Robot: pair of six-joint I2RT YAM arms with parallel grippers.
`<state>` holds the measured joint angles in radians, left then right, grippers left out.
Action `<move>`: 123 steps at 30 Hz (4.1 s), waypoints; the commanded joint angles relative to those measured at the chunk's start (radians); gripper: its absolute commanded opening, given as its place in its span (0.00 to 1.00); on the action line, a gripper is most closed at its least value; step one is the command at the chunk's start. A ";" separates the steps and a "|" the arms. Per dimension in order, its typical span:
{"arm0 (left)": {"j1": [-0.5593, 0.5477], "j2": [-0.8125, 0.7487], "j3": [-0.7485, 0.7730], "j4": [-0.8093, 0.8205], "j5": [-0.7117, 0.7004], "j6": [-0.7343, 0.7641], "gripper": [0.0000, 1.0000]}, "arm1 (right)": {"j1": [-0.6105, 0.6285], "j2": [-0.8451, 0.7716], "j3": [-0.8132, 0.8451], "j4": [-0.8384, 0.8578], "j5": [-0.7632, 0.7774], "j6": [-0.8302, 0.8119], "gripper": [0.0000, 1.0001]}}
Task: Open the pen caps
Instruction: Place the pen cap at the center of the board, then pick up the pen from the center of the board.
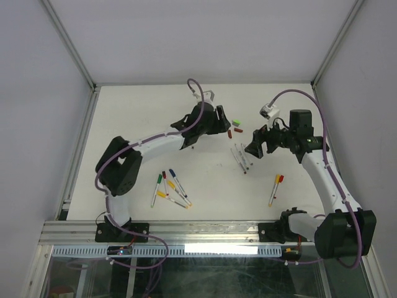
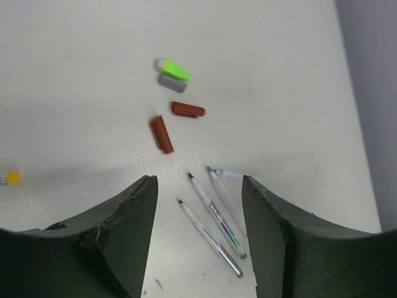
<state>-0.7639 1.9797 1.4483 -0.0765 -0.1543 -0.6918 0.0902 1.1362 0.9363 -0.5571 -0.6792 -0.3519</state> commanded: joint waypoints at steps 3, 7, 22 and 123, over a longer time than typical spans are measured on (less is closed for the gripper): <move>0.008 -0.366 -0.356 0.404 0.185 0.199 0.70 | -0.009 -0.028 -0.049 -0.039 -0.173 -0.186 0.86; 0.008 -0.558 -0.601 0.544 0.200 0.235 0.82 | -0.015 -0.051 -0.090 -0.038 -0.167 -0.247 0.86; 0.013 -1.090 -1.122 0.630 0.233 0.129 0.99 | -0.070 -0.130 -0.143 -0.223 0.216 -0.338 0.88; -0.005 -1.021 -1.068 0.481 0.306 0.347 0.99 | -0.237 0.248 -0.193 -0.203 0.471 -0.298 0.16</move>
<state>-0.7650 0.9745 0.3824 0.3523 0.1406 -0.3492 -0.1562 1.3487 0.6983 -0.8143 -0.2756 -0.6853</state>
